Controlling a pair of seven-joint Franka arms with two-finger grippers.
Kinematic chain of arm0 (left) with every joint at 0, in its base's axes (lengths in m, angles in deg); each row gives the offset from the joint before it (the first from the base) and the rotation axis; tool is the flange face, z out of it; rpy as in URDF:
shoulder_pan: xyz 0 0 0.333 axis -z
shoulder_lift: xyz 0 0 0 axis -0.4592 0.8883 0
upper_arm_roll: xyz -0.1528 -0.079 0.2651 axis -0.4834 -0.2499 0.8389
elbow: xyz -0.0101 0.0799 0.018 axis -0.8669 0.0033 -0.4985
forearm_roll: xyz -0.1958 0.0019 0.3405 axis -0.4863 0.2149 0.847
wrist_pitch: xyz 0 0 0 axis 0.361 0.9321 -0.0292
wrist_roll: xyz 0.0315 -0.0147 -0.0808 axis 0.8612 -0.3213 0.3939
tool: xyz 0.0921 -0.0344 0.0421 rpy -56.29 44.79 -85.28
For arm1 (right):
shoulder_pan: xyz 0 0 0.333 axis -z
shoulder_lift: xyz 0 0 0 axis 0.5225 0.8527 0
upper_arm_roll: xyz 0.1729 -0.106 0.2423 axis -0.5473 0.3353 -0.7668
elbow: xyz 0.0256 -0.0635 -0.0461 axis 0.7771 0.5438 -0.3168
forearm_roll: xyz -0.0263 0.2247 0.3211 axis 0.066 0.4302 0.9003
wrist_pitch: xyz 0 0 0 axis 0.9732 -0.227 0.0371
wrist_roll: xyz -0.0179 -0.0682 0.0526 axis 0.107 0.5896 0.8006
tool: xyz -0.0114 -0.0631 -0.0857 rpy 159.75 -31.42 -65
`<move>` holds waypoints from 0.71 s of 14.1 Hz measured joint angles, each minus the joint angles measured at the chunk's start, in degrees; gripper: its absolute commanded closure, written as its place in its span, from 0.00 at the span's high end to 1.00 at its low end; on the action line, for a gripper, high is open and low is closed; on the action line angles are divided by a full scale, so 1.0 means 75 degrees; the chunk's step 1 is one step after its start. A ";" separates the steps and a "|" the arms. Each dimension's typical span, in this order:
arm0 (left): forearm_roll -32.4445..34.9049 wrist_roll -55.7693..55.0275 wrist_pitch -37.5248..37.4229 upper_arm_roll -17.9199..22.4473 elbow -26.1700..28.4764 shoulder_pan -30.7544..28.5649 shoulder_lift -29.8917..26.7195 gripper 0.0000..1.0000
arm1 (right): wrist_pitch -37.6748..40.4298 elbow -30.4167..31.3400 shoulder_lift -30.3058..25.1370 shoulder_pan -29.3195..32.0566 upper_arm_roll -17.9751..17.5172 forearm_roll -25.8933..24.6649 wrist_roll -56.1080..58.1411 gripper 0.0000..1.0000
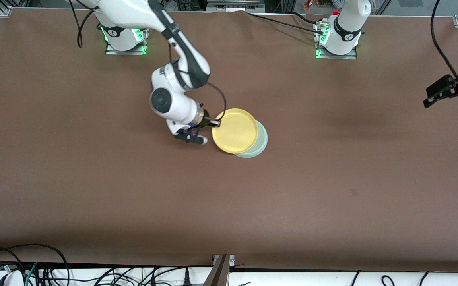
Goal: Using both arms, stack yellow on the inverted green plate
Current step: 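Carry the yellow plate onto the green plate while the left gripper retracts, then lower the yellow plate onto the green plate and open the right gripper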
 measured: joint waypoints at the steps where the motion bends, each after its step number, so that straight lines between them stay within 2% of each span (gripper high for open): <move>1: 0.0032 0.0140 0.0000 -0.0003 0.0142 -0.0007 -0.0114 1.00 | -0.0214 0.0044 0.0008 -0.0149 0.0001 0.0033 -0.0173 0.00; 4: 0.0112 0.0521 0.0004 -0.0053 0.0230 0.0144 -0.0092 1.00 | -0.0377 0.0050 0.0022 -0.0250 0.0004 0.0239 -0.0287 0.00; 7: 0.0510 0.0543 0.0009 -0.0028 0.0171 0.0668 -0.0049 1.00 | -0.0864 0.0064 0.0229 -0.0405 0.0004 0.0307 -0.0373 0.00; 10: 0.0524 0.0543 0.0012 0.0100 0.0150 0.0720 0.0014 1.00 | -0.1173 0.0065 0.0431 -0.0464 0.0004 0.0319 -0.0390 0.00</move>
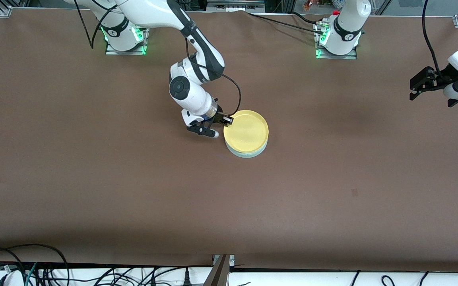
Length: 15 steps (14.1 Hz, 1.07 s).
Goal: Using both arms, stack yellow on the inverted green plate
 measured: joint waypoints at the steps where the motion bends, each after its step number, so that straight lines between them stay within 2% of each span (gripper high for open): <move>1: 0.0000 0.0000 0.0000 0.0034 -0.0010 0.0000 0.0017 1.00 | -0.0036 0.0000 0.0023 0.0000 0.0002 0.0001 0.0000 0.08; 3: 0.0000 -0.0005 -0.0024 0.0026 -0.0154 0.0004 0.0121 1.00 | -0.0070 0.0000 0.0034 0.0000 0.0007 0.0025 -0.0005 0.75; 4: 0.0000 -0.0006 -0.0078 0.0018 -0.0283 0.0016 0.0217 1.00 | -0.0073 -0.0001 0.0035 0.0000 0.0010 0.0096 -0.0010 1.00; 7: 0.0000 -0.0202 -0.0352 -0.0013 -0.0668 0.0108 0.0493 1.00 | -0.0082 -0.0002 0.0058 -0.0010 0.0010 0.0222 -0.0016 1.00; 11: 0.0000 -0.0454 -0.0541 -0.0051 -0.0781 0.0131 0.0571 1.00 | -0.0034 -0.0124 0.0014 -0.0013 0.0064 0.0232 -0.0017 1.00; 13: 0.0000 -0.0478 -0.0564 -0.0051 -0.0784 0.0131 0.0572 1.00 | 0.0567 -0.0268 -0.0231 -0.0041 0.0435 0.0233 -0.0017 1.00; 15: 0.0000 -0.0480 -0.0579 -0.0051 -0.0785 0.0131 0.0575 1.00 | 0.1799 -0.0495 -0.0763 -0.0034 0.1119 0.0231 0.0011 1.00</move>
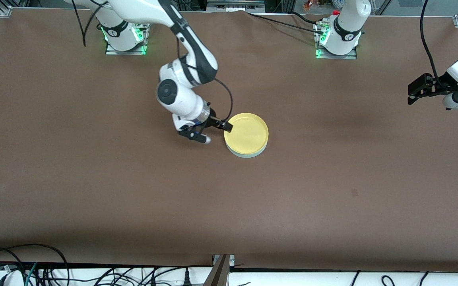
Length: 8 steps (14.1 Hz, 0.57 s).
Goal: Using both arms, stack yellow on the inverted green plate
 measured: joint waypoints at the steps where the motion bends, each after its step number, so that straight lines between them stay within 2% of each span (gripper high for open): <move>1: 0.0000 0.0000 -0.0007 0.0000 0.0000 0.0000 0.0000 1.00 | 0.0645 -0.0123 -0.0311 0.0005 0.0402 -0.0017 0.0087 1.00; 4: 0.0000 0.0000 -0.0026 0.0000 -0.0001 0.0000 0.0000 1.00 | 0.2583 -0.0697 -0.0979 0.0020 0.1694 -0.0304 0.0753 1.00; 6: 0.0000 0.0000 -0.0036 0.0000 -0.0002 0.0000 0.0001 1.00 | 0.3645 -0.1279 -0.1069 0.0029 0.2541 -0.0617 0.1088 1.00; 8: 0.0000 -0.0001 -0.0037 0.0000 -0.0004 0.0000 0.0001 1.00 | 0.4240 -0.1773 -0.1078 0.0033 0.3156 -0.1029 0.1217 1.00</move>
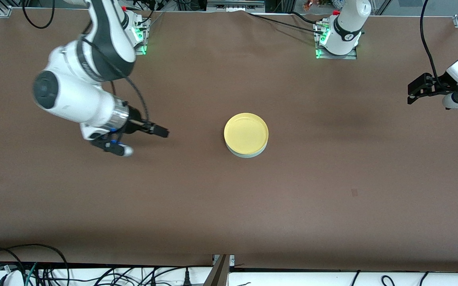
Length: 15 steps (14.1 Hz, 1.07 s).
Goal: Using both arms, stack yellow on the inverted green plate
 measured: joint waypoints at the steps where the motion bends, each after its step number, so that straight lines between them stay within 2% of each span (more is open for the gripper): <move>1: -0.0011 0.0000 0.0000 0.0000 -0.0001 0.0000 0.0000 1.00 | 0.0173 -0.0186 -0.0011 -0.0001 0.0215 -0.0207 0.0020 1.00; 6: -0.0015 0.0000 0.0000 0.0003 -0.0003 -0.0011 0.0000 1.00 | 0.0652 -0.0453 -0.0182 -0.0006 0.1028 -0.0550 0.0066 1.00; 8: -0.0015 0.0000 0.0000 0.0003 -0.0004 -0.0012 0.0000 1.00 | 0.0818 -0.0463 -0.0368 0.0191 0.1050 -0.1005 0.0106 1.00; 9: -0.0015 0.0000 0.0000 0.0003 -0.0004 -0.0012 0.0000 1.00 | 0.0902 -0.0463 -0.0558 0.0542 0.0690 -0.1367 0.0122 1.00; 12: -0.0015 0.0000 -0.0001 0.0003 -0.0005 -0.0014 0.0001 1.00 | 0.1243 -0.0439 -0.1270 0.2331 -0.1459 -0.2665 0.0303 1.00; 15: -0.0015 0.0000 -0.0001 0.0003 -0.0005 -0.0016 0.0002 1.00 | 0.1449 0.0026 -0.1889 0.3927 -0.3408 -0.3286 0.0833 1.00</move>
